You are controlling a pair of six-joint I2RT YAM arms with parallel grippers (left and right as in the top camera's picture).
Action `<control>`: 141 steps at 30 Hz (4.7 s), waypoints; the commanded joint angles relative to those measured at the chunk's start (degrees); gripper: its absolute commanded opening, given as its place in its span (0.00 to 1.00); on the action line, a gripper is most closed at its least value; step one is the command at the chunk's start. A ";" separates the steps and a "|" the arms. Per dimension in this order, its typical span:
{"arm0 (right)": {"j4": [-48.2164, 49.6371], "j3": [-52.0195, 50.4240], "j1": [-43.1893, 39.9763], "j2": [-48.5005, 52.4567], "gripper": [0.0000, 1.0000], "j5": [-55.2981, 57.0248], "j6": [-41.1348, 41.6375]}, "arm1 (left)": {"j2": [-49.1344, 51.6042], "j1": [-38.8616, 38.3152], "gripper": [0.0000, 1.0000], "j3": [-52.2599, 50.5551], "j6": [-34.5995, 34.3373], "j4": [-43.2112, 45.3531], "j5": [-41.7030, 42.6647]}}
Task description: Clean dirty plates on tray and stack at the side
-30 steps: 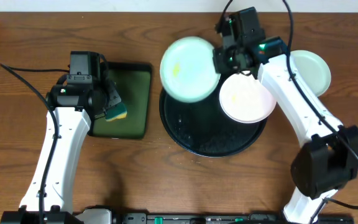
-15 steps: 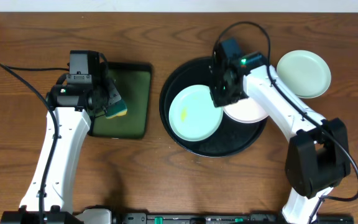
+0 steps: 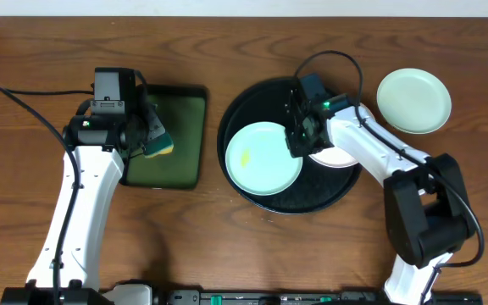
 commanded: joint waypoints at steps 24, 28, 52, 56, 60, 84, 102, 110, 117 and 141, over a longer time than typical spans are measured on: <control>0.28 -0.79 1.53 4.02 0.12 -0.72 1.70 | 20.52 0.31 0.08 -0.35 -0.22 15.30 0.39; 0.28 -0.79 1.53 4.02 0.12 -0.72 1.70 | 25.51 0.31 0.08 -0.35 -0.24 17.00 -2.32; 2.05 -0.79 1.36 4.02 0.01 0.66 6.69 | 10.91 -0.76 0.08 1.29 -0.02 8.09 11.80; 1.79 -0.79 0.74 4.00 0.01 6.36 9.44 | 11.61 -3.96 0.08 0.35 0.02 6.78 15.74; 0.74 -0.79 -0.66 3.98 0.05 6.10 8.76 | 12.22 -8.11 0.08 -0.39 3.13 6.73 15.72; -1.03 -0.79 -2.01 4.00 0.01 -0.11 7.50 | 17.46 -22.60 0.08 -0.39 -0.85 14.05 15.72; -0.31 -0.79 -2.01 4.00 0.01 -0.09 7.48 | 31.91 -32.76 0.08 -0.39 -9.55 26.36 9.62; -0.59 -0.79 -2.01 4.00 0.01 -0.09 7.48 | 34.14 -33.18 0.08 -0.20 -9.55 17.64 -20.61; -0.61 -0.79 -2.01 4.00 0.01 -0.09 7.45 | 34.03 -32.92 0.08 0.94 -9.25 13.92 -33.88; -0.17 -0.79 -2.01 4.00 0.01 -0.09 6.82 | 26.34 -32.68 0.08 1.53 -12.55 21.22 7.17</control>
